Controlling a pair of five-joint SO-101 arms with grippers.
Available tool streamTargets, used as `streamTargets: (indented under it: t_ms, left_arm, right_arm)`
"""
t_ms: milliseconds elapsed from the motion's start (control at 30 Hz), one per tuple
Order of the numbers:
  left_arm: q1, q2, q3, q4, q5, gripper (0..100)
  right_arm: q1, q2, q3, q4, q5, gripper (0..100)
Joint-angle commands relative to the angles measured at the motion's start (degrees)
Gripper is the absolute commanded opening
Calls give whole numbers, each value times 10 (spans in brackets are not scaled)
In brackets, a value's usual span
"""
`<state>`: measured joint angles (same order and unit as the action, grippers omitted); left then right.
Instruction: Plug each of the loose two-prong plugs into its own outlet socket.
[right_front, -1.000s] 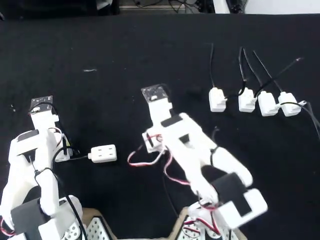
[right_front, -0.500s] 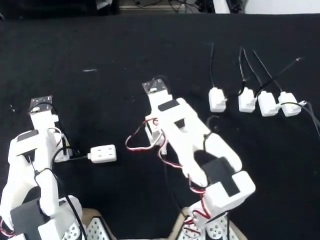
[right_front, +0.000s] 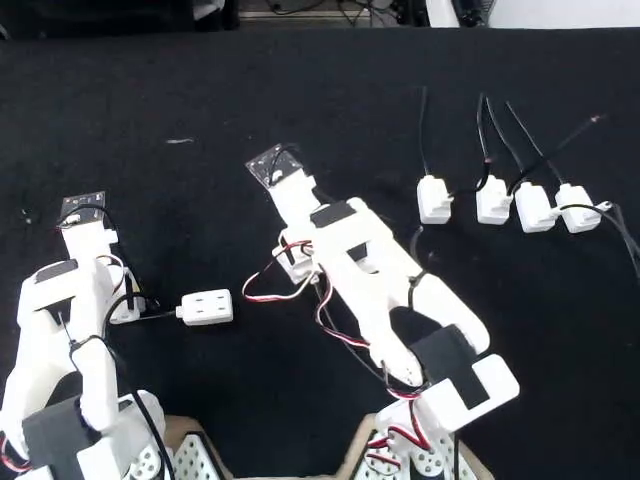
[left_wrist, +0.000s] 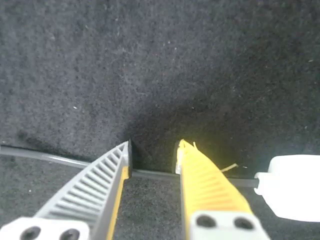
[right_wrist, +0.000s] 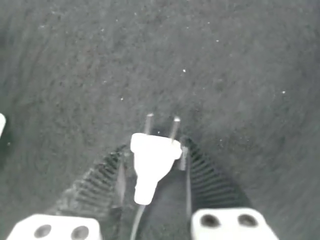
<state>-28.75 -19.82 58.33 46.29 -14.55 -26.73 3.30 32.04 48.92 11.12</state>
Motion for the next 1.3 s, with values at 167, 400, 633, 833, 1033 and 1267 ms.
streamTargets:
  t_ms: [167, 400, 633, 833, 1033, 1267]
  left_arm:
    - [-6, -3, 5, -11, 4, 155]
    - [-6, -3, 5, -11, 4, 155]
    - [-7, -3, 5, -11, 4, 155]
    - [-7, -3, 5, -11, 4, 155]
    - [-14, -3, 5, -11, 4, 155]
    - [-22, -3, 3, -11, 4, 155]
  right_arm:
    - [-7, 2, 9, 2, 1, 131]
    - [-7, 1, 9, 18, 0, 221]
    - [-16, -8, 11, 46, -5, 220]
    - [-36, 13, 33, -13, -47, 219]
    - [-35, 19, 22, -20, -53, 217]
    - [-34, 19, 22, 33, -49, 12]
